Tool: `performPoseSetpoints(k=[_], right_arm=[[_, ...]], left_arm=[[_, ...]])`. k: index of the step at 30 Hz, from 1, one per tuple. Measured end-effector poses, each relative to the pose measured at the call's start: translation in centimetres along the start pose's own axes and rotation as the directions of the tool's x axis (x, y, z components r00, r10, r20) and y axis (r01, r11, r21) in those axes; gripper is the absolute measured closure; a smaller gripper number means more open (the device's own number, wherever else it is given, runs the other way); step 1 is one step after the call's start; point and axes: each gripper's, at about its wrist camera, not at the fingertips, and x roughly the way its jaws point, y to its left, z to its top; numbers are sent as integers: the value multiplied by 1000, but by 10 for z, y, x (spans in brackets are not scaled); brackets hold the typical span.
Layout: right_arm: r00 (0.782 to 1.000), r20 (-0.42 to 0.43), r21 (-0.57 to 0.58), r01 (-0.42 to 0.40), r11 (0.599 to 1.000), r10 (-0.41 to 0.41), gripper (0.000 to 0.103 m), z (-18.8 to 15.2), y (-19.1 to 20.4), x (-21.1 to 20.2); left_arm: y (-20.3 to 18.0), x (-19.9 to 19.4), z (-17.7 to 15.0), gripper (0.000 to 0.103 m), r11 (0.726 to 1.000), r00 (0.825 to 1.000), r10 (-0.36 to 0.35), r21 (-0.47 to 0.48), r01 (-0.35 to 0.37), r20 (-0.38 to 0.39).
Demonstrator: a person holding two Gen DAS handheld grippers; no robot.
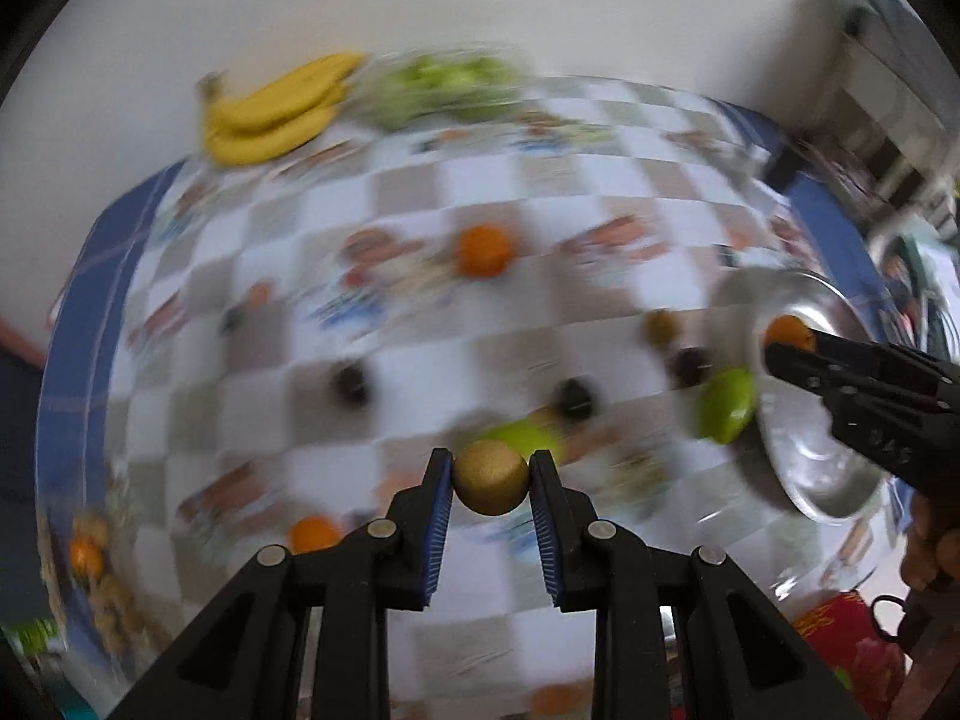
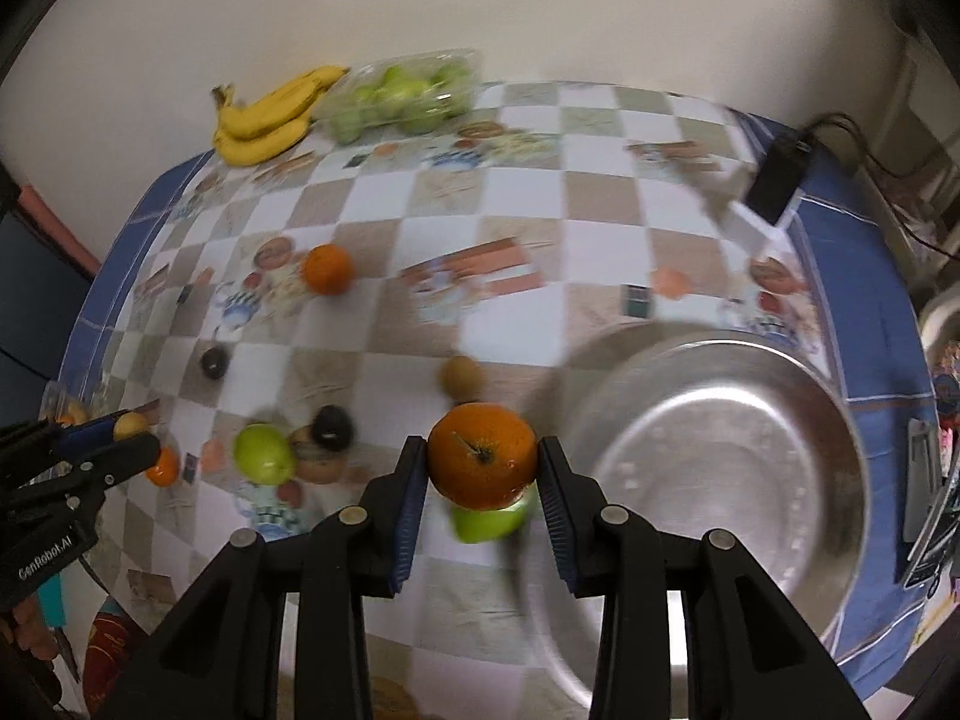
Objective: Organize fruits
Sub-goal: 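Carry both fruits over the steel bowl and open both tools to drop them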
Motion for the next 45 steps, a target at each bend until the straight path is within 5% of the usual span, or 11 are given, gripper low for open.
performPoseSetpoints(k=[10,18,31,45], right_arm=[[994,49,87,92,992,-97,65,-16,-91,-7],[982,81,146,156,977,-169,64,-26,-148,-9],[985,80,177,139,974,-155,64,-40,-183,11],[985,42,159,157,975,-165,63,-40,-178,17]], left_arm=[[-130,27,46,75,970,998,-66,233,67,-11],[-189,54,55,75,933,995,-93,345,98,-32],[-221,91,46,75,902,991,-88,414,124,-103],[-225,93,42,75,907,987,-76,402,128,-141]])
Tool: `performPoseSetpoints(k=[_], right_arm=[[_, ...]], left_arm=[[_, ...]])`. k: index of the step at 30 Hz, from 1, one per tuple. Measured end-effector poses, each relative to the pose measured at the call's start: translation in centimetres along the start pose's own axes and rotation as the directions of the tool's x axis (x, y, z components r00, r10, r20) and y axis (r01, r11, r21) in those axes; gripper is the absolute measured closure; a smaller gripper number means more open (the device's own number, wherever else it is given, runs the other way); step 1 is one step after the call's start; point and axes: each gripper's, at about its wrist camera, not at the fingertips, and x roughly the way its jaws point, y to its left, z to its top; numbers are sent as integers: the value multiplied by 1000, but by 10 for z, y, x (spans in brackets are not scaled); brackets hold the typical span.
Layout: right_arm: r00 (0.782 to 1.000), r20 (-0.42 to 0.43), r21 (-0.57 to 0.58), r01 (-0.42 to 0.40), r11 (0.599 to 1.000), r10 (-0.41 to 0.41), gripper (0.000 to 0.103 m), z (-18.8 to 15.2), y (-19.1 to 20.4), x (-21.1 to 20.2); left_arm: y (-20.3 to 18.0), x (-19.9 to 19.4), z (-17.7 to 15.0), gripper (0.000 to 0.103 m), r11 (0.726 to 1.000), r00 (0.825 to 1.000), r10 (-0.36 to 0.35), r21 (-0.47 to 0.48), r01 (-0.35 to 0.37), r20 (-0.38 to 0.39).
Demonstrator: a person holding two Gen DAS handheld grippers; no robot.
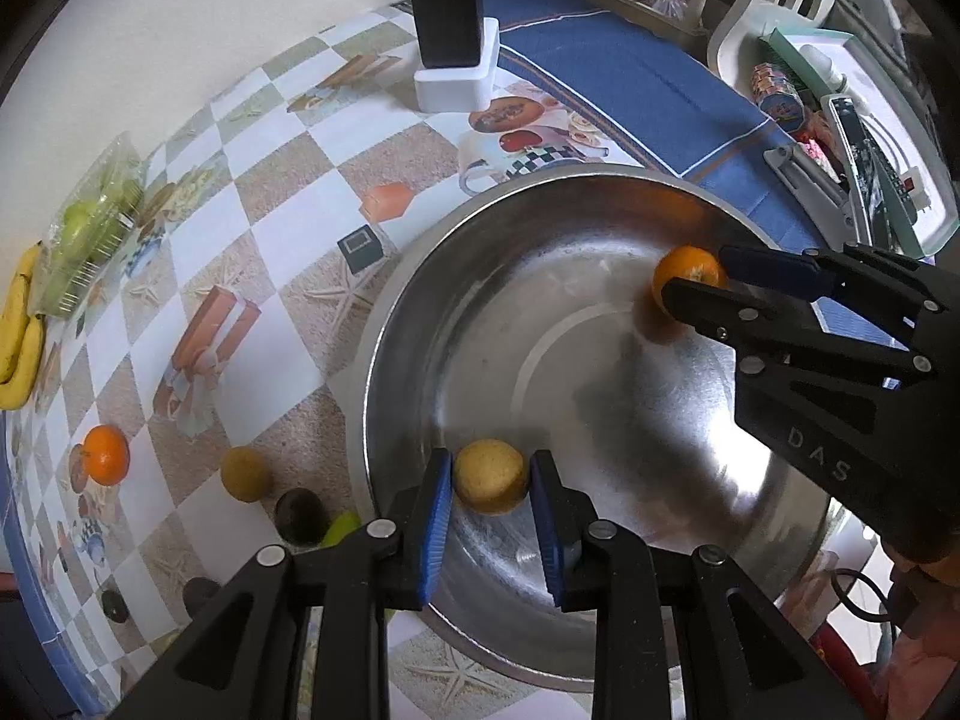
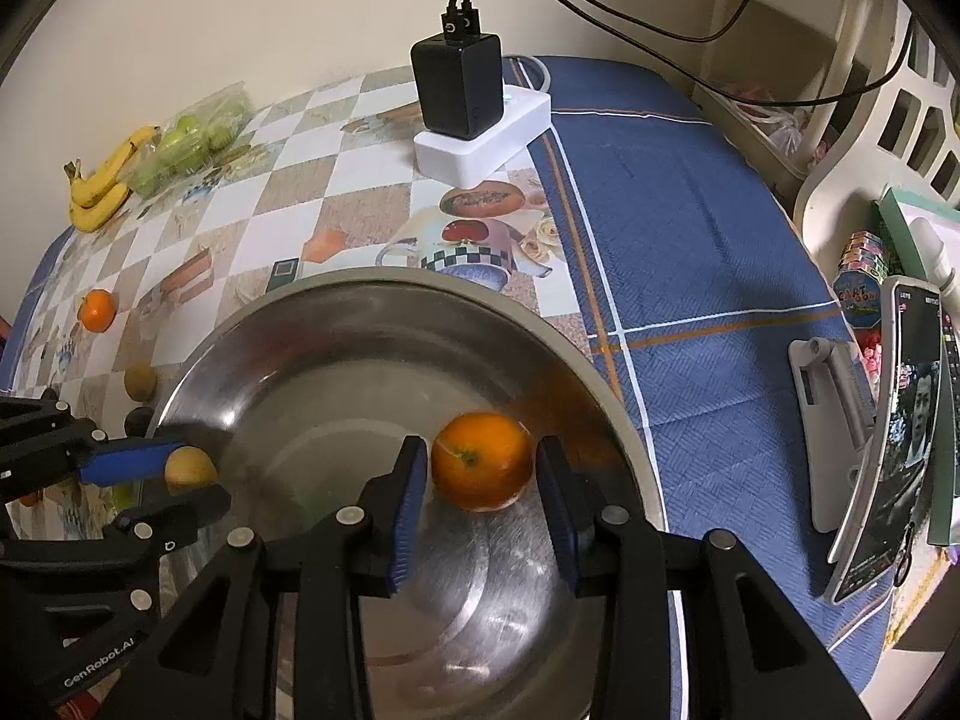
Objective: Organize fruits
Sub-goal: 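Carry both fruits over the steel bowl and open both tools to drop them, then grasp an orange with the left tool while the right tool grasps a dark plum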
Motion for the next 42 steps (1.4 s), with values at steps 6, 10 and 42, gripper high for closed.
performPoseSetpoints(k=[6,10,42], right_arm=[[1000,-4,-1,18,1000,-18,48,2,2,-8],[1000,-3,8,25,1000,-25,42,2,3,-19],[993,-116,107,25,994,-13,8,1,77,-27]], left_arm=[[7,-11,1,74,1000,1000,1,-23,0,9],[15,-25,-4,72,998,1000,7,-55,-6,23],[155,-52,-90,0,764,962,266,-623,-168,66]])
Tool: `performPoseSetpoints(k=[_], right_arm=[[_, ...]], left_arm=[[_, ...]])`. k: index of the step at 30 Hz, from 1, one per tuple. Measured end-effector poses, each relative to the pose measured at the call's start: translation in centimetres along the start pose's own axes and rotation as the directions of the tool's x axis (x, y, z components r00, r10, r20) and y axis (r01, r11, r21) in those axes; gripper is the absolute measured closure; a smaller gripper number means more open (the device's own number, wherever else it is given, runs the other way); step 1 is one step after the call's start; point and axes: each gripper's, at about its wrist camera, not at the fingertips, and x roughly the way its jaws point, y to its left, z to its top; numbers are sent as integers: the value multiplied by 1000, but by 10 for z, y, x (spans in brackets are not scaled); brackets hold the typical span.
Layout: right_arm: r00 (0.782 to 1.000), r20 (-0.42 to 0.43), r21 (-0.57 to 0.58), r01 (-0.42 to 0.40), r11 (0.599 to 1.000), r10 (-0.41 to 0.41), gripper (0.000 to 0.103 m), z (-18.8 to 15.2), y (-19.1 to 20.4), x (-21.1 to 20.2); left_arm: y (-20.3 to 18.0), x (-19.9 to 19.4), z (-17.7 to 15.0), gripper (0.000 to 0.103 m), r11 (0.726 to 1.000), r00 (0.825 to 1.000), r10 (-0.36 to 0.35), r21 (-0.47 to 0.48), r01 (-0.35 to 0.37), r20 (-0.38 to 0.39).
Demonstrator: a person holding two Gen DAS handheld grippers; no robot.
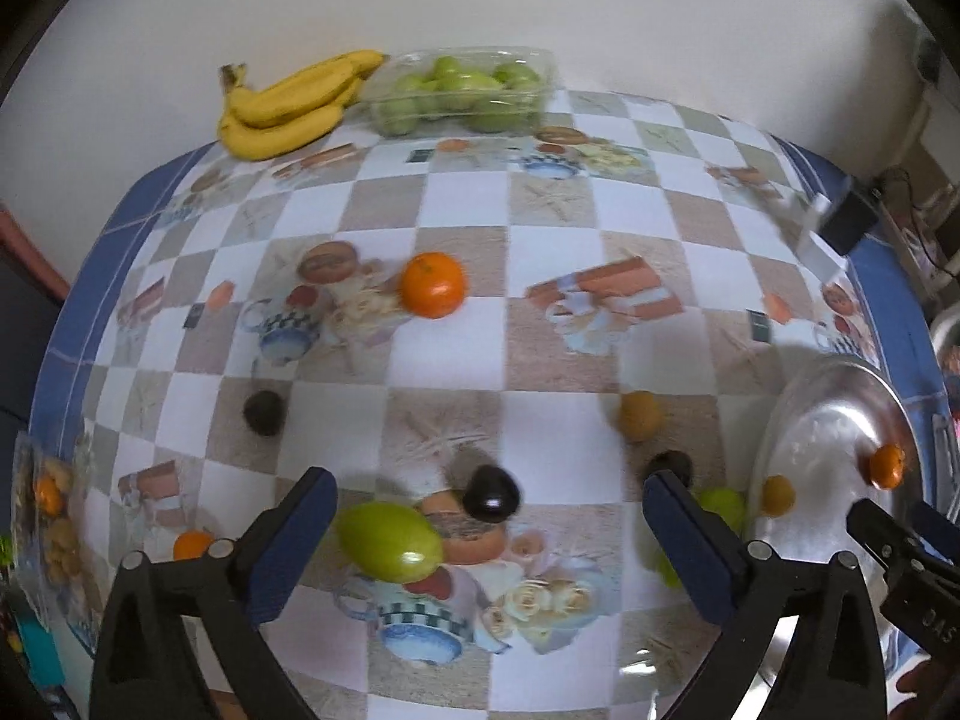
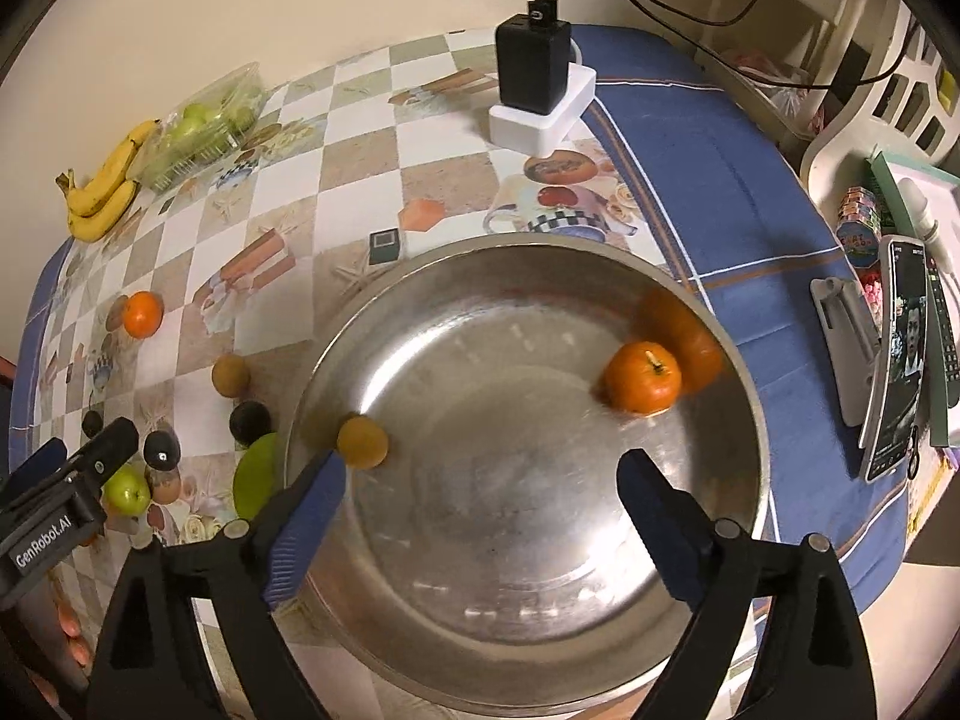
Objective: Organize fruits
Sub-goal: 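Grasp an orange with the left tool while the right tool grasps a dark plum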
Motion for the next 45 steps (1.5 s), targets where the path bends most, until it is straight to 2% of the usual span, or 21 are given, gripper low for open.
performPoseSetpoints(k=[7,10,15,19,29,34,38,42,43,45], right_arm=[[999,37,-24,19,1000,-18,2,-1,17,-2],[999,54,-21,-4,1000,5,0,0,25,-3],[996,81,-26,-26,999,28,0,2,46,-7],[993,96,-61,-64,996,70,0,3,75,-11],[971,48,-202,-221,954,235,0,-9,158,-3],[962,9,-231,-263,937,273,0,-13,181,10],[955,-19,-197,-293,935,295,0,-11,184,25],[954,-55,-166,-301,939,296,0,-12,184,40],[955,-56,-161,-298,941,292,1,-11,185,42],[953,-58,-151,-302,941,297,10,-11,185,46]], left_arm=[[37,5,-5,0,997,1000,6,-80,-5,14],[55,-2,-3,0,991,999,-11,-130,17,44],[89,-13,-1,0,979,996,15,-205,3,88],[114,-16,-4,0,969,994,39,-247,-12,103],[168,-16,-18,0,947,994,-7,-319,41,106],[189,-9,-28,0,923,997,-6,-382,33,72],[194,6,-32,0,913,1000,-8,-407,13,14],[196,22,-39,1,898,998,-40,-440,13,-52],[197,25,-41,1,894,997,-48,-448,15,-62],[197,30,-44,3,887,995,-55,-461,12,-81]])
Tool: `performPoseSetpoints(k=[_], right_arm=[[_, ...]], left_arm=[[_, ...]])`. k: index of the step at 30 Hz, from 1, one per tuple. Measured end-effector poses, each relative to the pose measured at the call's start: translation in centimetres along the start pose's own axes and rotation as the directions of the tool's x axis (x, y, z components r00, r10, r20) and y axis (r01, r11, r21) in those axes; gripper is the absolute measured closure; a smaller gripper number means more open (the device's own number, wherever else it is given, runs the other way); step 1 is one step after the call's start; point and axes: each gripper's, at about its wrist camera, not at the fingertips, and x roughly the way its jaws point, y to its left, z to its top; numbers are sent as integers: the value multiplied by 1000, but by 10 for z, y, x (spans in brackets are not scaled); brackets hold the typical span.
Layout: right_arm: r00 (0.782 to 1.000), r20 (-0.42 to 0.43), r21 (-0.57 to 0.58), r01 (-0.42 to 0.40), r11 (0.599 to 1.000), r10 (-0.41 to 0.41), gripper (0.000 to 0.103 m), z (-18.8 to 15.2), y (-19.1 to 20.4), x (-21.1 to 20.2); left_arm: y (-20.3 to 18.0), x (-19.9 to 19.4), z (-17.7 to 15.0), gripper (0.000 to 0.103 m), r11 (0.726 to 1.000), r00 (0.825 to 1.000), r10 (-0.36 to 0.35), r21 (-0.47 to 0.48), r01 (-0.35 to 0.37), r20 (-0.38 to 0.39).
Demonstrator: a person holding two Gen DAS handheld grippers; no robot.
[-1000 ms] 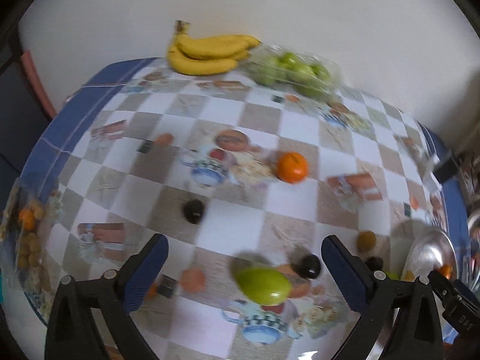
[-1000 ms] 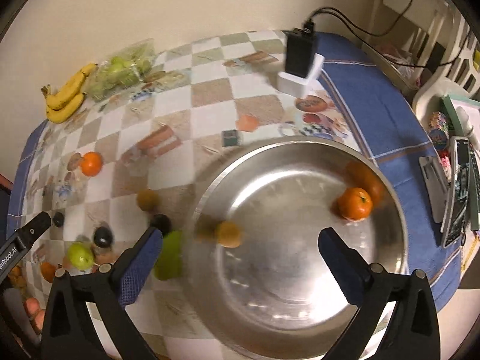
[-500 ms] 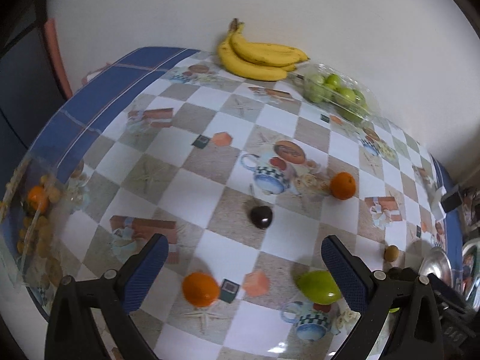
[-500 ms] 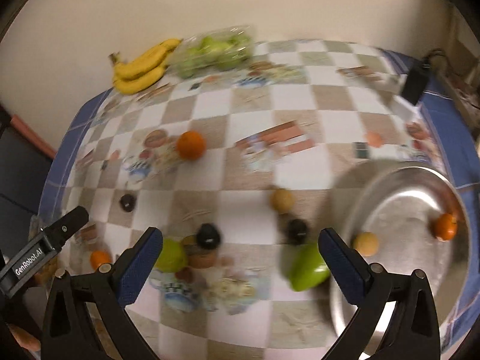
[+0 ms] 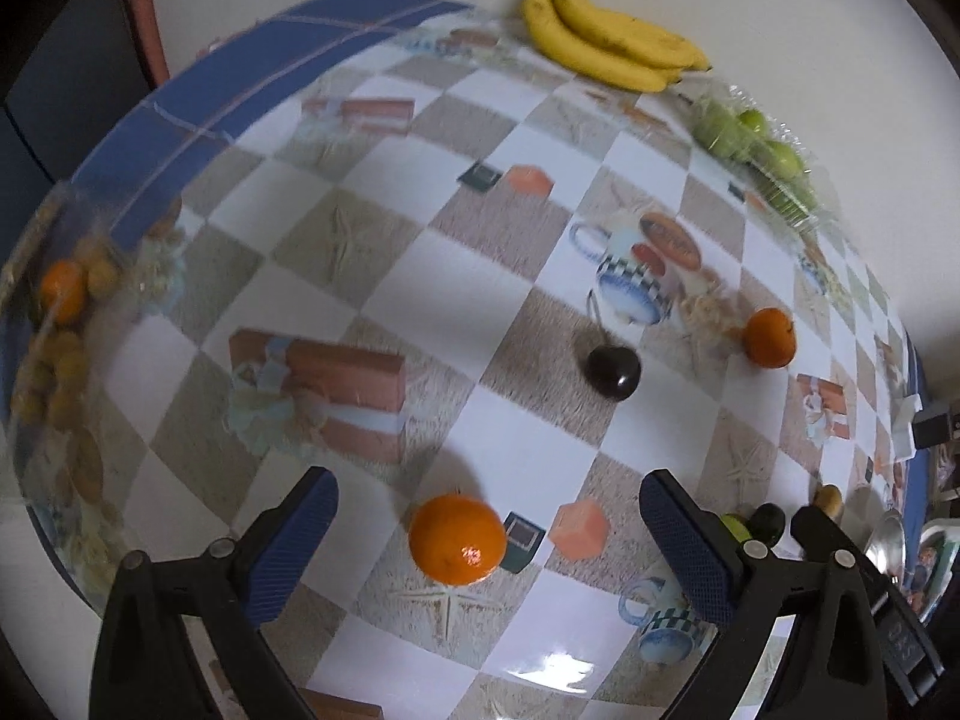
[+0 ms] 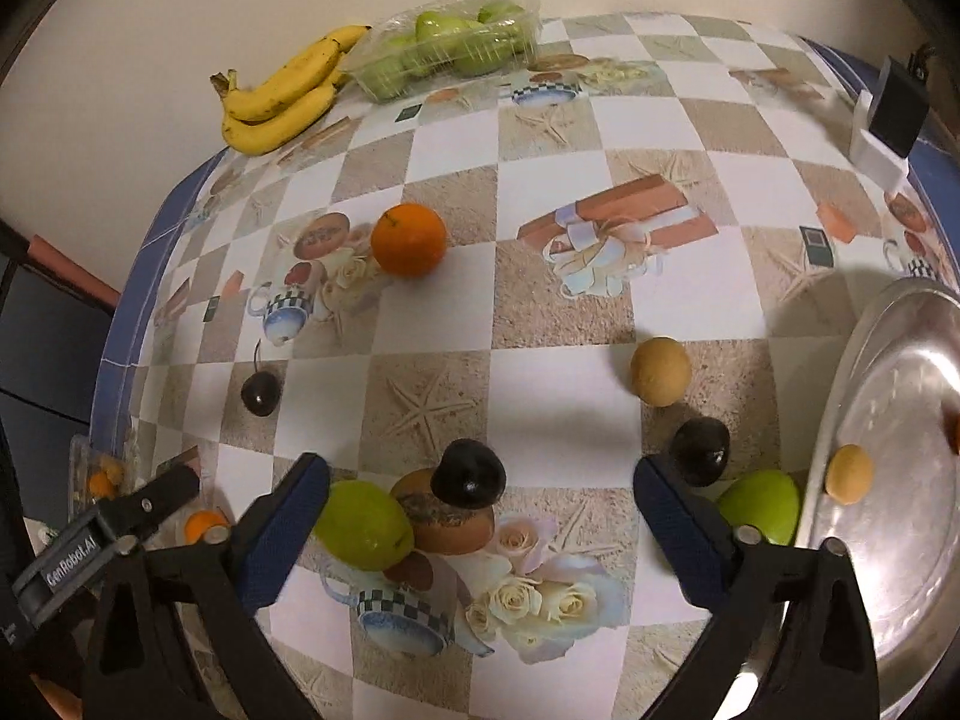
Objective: Organize fruits
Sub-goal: 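Grasp an orange with the left tool while the right tool grasps a dark plum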
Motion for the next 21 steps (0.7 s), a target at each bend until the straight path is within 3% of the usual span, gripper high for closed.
performPoseSetpoints(k=[2,6,8,12,14,21], right_arm=[[1000,-2,4,-12,1000,12,21,0,1,4],[1000,-12,3,-15,1000,15,32,0,2,9],[1000,-20,-1,-15,1000,15,38,0,3,11],[999,-30,6,-15,1000,16,42,0,2,15],[999,-37,0,-10,1000,10,49,0,2,18],[999,-50,12,-16,1000,16,62,-1,1,21]], left_arm=[[2,5,-2,14,1000,1000,-5,-16,5,-26],[9,12,-3,25,998,998,-25,-54,22,-60],[9,13,-4,36,998,998,-23,-57,19,-64],[7,16,-5,48,998,996,-24,-54,20,-83],[9,17,-4,56,998,996,-22,-61,17,-87],[10,20,-5,64,998,995,-15,-64,8,-100]])
